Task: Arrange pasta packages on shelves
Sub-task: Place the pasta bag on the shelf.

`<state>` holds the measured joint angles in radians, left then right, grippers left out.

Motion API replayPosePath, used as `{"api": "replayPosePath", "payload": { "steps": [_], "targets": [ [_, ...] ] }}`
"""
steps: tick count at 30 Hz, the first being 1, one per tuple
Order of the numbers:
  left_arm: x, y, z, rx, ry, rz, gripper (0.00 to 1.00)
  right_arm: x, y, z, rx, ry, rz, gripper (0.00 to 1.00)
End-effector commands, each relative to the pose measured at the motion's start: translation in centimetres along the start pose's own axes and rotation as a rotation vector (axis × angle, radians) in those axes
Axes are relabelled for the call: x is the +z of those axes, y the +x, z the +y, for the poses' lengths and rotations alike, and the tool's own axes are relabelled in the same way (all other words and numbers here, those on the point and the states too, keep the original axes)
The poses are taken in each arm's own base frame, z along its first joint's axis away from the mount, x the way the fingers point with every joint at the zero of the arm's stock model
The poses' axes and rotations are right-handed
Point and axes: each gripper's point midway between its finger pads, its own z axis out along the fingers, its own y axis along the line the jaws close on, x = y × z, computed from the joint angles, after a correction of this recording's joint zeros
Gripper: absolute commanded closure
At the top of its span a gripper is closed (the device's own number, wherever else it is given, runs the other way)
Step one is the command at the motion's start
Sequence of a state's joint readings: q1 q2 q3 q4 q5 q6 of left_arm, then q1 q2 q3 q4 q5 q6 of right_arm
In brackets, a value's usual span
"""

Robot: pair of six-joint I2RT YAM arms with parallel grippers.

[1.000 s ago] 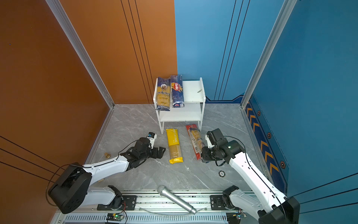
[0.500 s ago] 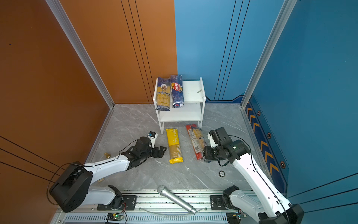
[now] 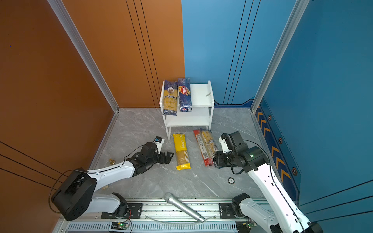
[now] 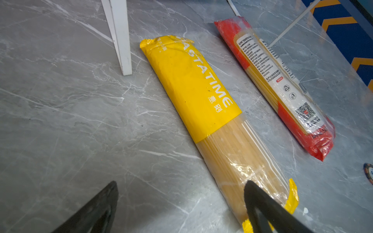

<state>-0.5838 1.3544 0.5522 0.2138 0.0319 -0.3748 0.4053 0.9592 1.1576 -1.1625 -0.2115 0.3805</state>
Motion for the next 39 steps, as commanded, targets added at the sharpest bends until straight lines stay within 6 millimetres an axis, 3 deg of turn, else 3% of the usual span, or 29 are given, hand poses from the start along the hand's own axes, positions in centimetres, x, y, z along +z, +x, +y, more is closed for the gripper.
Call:
{"api": "replayPosePath", "payload": {
  "steps": [1,15,39],
  "targets": [
    [0.0,-0.7,-1.0,0.005,0.029,-0.007,0.02,-3.9,-3.1,2.2,-0.064,-0.082,-0.177,1.00],
    [0.0,-0.5,-0.8,0.016,0.023,-0.006,0.02,-9.7,-4.9,3.8,-0.093,-0.117,-0.302,1.00],
    [-0.2,-0.6,-1.0,0.024,0.031,-0.013,0.02,-15.1,-7.8,7.1,-0.141,-0.239,-0.444,1.00]
  ]
}}
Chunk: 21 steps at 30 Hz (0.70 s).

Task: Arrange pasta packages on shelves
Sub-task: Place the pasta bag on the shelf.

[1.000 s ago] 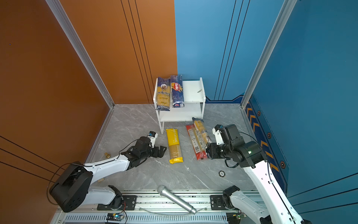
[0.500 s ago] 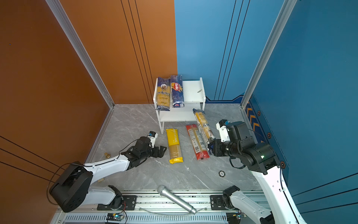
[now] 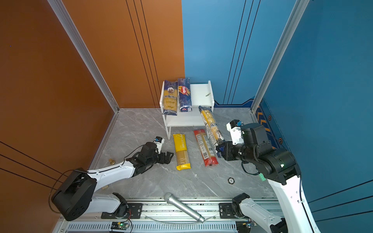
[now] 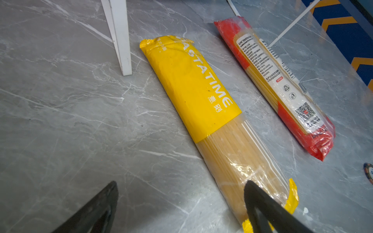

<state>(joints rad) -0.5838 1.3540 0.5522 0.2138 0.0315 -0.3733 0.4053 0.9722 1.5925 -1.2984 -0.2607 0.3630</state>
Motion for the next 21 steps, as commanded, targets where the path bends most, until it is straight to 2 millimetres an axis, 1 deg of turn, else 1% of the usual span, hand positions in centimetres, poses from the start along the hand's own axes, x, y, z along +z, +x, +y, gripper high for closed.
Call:
{"api": "replayPosePath", "payload": {
  "steps": [1,5,11,21],
  "targets": [
    [-0.2,-0.6,-1.0,0.022,0.032,-0.013,0.02,-2.5,-4.6,2.6,-0.070,-0.096,-0.206,1.00],
    [-0.3,-0.7,-1.0,0.022,0.034,-0.014,0.02,-2.6,-6.0,2.8,-0.063,-0.091,-0.242,1.00],
    [-0.2,-0.8,-1.1,0.023,0.037,-0.016,0.02,-2.6,-9.1,2.5,-0.019,-0.048,-0.339,1.00],
    [-0.3,-0.8,-1.1,0.022,0.035,-0.018,0.02,-2.0,-13.8,3.7,0.000,-0.072,-0.435,1.00]
  ]
}}
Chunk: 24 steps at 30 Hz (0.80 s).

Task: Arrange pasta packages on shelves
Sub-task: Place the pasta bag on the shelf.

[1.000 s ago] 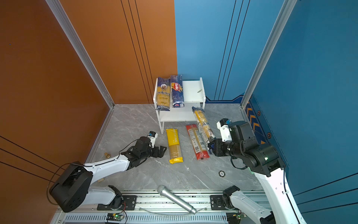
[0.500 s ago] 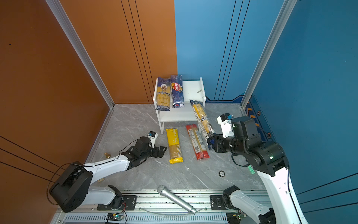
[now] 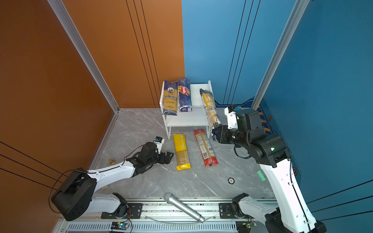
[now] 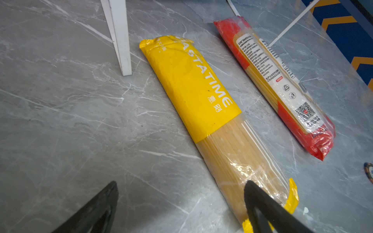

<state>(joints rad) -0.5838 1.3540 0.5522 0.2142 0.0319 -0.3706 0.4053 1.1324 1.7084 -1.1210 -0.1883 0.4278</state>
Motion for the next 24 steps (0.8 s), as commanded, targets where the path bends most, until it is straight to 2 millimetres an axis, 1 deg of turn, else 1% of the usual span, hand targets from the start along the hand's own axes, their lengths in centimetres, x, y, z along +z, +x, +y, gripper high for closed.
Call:
{"api": "replayPosePath", "payload": {
  "steps": [1,7,12,18,24],
  "targets": [
    [-0.3,-0.8,-1.1,0.020,0.036,-0.019,0.02,-3.0,-7.1,3.0,-0.030,-0.100,-0.295,1.00],
    [-0.4,-0.9,-1.2,0.021,0.037,-0.021,0.02,-2.7,-10.0,3.9,-0.009,-0.126,-0.391,1.00],
    [-0.3,-1.0,-1.2,0.020,0.035,-0.022,0.02,-1.9,-11.8,4.4,-0.004,-0.147,-0.439,1.00],
    [-0.2,-1.0,-1.2,0.020,0.034,-0.020,0.02,0.2,-13.6,4.8,-0.004,-0.155,-0.470,1.00],
    [-0.2,-1.1,-1.2,0.019,0.032,-0.023,0.02,2.6,-14.4,4.9,-0.008,-0.168,-0.485,1.00]
  ]
}}
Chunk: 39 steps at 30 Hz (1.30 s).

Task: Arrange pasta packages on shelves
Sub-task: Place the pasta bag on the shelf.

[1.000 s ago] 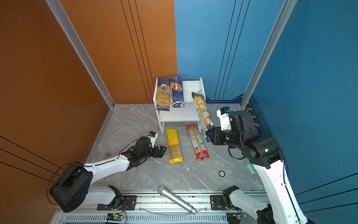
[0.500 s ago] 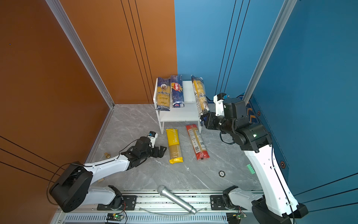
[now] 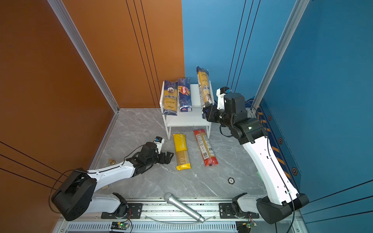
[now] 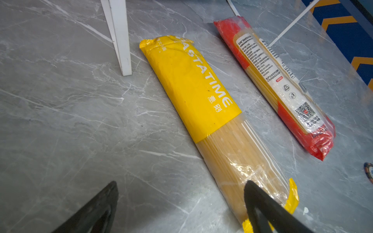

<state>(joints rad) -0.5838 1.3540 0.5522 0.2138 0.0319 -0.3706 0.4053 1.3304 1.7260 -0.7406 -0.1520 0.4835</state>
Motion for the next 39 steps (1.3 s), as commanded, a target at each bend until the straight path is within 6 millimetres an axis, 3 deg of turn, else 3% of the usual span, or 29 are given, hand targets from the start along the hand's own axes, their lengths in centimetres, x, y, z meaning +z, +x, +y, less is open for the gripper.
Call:
{"api": "replayPosePath", "payload": {
  "steps": [1,21,39],
  "targets": [
    [-0.2,-1.1,-1.2,0.019,0.033,-0.021,0.02,-2.5,-6.9,3.3,-0.036,-0.121,-0.292,1.00],
    [-0.1,-1.2,-1.3,0.019,0.035,-0.020,0.02,3.0,-6.1,1.7,-0.086,-0.020,-0.285,1.00],
    [-0.1,-1.1,-1.1,0.021,0.026,-0.018,0.02,5.0,-5.4,0.7,-0.160,0.088,-0.288,1.00]
  ]
}}
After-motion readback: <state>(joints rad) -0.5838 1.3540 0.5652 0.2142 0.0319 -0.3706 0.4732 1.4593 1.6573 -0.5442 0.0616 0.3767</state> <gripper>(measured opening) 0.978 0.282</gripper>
